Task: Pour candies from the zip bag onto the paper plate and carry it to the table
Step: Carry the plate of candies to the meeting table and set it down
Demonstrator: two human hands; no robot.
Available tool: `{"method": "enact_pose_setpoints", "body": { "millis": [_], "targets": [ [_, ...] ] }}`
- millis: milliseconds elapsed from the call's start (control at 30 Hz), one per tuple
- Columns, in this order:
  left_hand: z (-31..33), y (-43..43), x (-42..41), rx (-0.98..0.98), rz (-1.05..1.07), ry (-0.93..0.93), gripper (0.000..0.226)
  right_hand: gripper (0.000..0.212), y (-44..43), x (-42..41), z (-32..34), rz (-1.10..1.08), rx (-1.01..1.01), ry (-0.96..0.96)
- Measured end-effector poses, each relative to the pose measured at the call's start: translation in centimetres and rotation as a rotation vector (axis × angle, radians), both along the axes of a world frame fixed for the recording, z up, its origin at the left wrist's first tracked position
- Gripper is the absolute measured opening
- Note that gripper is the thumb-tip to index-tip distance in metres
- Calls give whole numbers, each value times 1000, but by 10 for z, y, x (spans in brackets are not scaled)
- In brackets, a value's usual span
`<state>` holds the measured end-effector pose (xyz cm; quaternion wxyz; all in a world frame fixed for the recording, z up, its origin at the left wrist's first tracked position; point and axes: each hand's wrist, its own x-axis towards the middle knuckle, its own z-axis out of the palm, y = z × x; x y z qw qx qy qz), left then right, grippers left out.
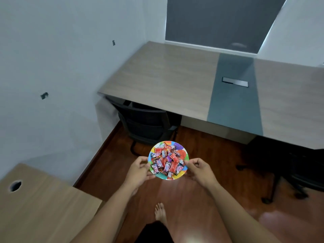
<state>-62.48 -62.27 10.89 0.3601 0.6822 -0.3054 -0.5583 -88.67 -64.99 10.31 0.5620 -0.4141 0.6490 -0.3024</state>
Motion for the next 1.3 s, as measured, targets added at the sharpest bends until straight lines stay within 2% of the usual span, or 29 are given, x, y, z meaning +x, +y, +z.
{"method": "enact_pose_setpoints", "body": {
  "millis": [300, 667, 1000, 1300],
  "targets": [
    [3, -144, -54, 10, -180, 30, 16, 33, -100, -60, 4, -152, 6, 84],
    [10, -279, -117, 13, -373, 26, 16, 33, -178, -110, -1, -377, -49, 33],
    [5, -396, -211, 39, -387, 57, 14, 28, -296, -201, -9, -430, -28, -21],
    [5, -495, -311, 99, -374, 12, 13, 29, -410, -311, -9, -357, -5, -31]
  ]
}}
